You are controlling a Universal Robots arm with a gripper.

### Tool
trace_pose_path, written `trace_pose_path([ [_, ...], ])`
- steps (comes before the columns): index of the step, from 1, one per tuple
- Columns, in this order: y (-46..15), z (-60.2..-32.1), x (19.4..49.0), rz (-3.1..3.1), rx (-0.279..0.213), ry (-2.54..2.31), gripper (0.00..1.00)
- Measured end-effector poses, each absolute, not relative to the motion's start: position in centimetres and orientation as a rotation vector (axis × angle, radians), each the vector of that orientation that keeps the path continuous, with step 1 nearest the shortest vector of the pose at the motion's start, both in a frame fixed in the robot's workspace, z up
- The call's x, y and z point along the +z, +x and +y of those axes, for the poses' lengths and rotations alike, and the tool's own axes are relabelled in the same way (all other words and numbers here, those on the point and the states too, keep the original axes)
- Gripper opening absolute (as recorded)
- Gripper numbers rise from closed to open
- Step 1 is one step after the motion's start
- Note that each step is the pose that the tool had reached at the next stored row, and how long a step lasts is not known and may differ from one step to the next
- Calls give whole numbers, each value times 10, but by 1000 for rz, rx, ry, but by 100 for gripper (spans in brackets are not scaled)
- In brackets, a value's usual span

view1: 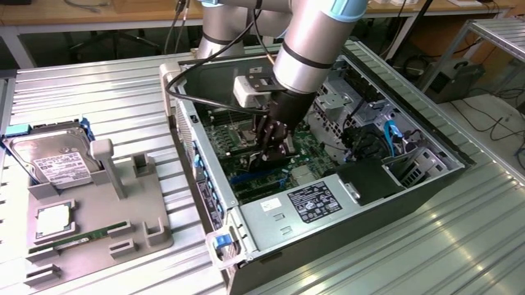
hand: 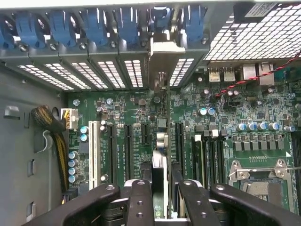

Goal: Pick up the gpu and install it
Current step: 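Insert the gpu into the slot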

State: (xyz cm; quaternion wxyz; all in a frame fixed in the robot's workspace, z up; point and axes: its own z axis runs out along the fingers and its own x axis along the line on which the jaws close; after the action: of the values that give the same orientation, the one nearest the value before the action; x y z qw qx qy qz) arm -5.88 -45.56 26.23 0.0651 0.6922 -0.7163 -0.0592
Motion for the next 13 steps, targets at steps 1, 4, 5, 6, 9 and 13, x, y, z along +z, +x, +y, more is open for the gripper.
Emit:
trace_pose_path([
  [1, -59, -456, 262, -2159, -178, 2091, 26],
  [4, -59, -456, 262, -2152, -178, 2098, 26],
  [5, -60, -456, 262, -2151, -178, 2098, 26],
  [6, -60, -456, 262, -2150, -179, 2098, 26],
  [9, -61, -456, 262, -2147, -181, 2098, 26],
  [13, -61, -456, 260, -2145, -184, 2098, 26],
])
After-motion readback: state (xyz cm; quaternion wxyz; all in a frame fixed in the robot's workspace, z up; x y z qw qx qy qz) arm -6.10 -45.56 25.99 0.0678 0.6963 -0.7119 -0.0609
